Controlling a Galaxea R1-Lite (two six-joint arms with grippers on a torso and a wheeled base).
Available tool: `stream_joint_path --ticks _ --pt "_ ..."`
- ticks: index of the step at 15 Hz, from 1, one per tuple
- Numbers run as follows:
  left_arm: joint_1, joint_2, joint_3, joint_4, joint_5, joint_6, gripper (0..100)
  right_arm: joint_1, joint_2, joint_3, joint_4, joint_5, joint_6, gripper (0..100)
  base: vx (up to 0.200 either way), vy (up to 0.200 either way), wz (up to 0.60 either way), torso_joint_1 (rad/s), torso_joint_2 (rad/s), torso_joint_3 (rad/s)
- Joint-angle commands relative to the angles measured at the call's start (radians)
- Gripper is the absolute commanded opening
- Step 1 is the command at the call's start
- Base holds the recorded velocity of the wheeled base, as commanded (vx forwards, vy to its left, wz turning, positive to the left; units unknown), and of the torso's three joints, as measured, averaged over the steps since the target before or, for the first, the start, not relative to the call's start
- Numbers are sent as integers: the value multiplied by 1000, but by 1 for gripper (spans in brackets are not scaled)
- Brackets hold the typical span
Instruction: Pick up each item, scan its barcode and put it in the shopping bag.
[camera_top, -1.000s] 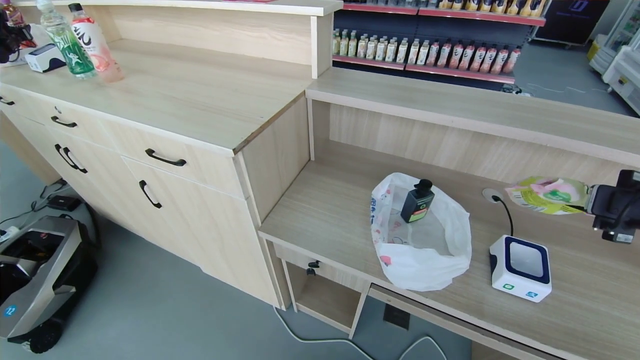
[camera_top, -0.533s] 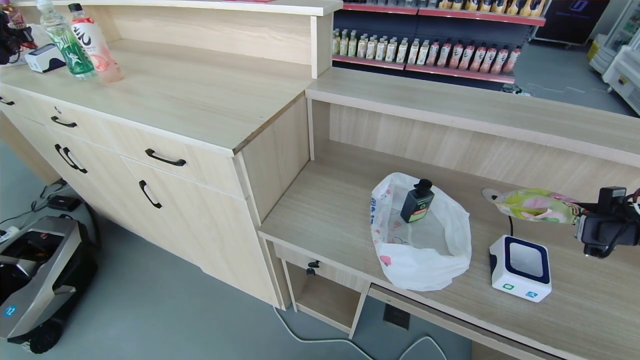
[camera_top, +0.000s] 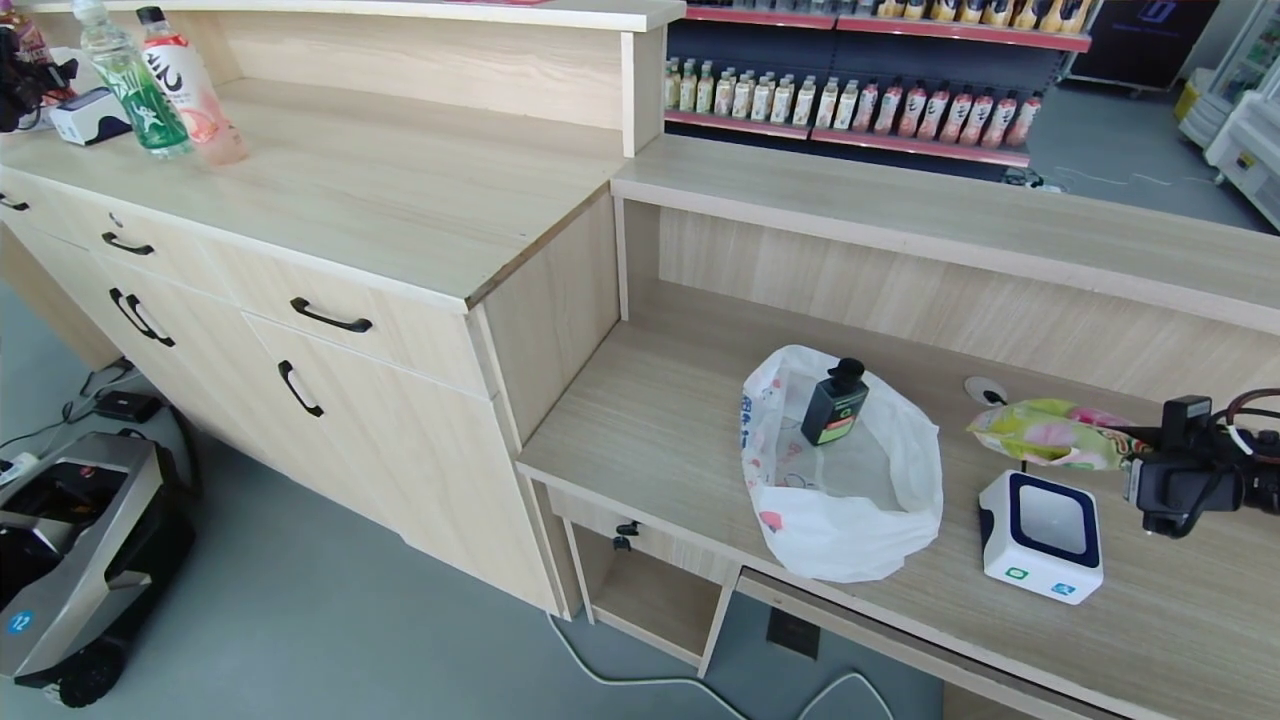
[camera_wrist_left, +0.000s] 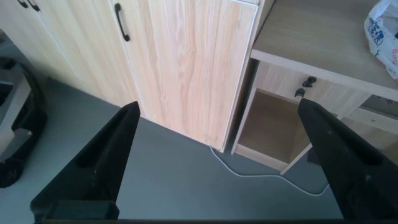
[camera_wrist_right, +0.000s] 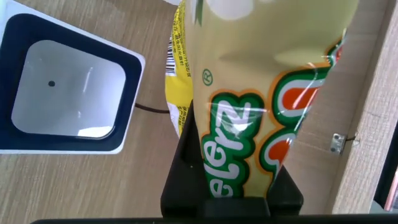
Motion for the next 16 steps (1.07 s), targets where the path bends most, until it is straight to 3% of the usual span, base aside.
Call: stream_joint_path --ticks 1,16 --pt "0 0 0 0 0 0 100 -1 25 -7 -1 2 -2 0 0 0 0 0 0 0" --pt "0 0 0 0 0 0 100 -1 12 -49 16 24 19 0 0 0 0 0 0 0"
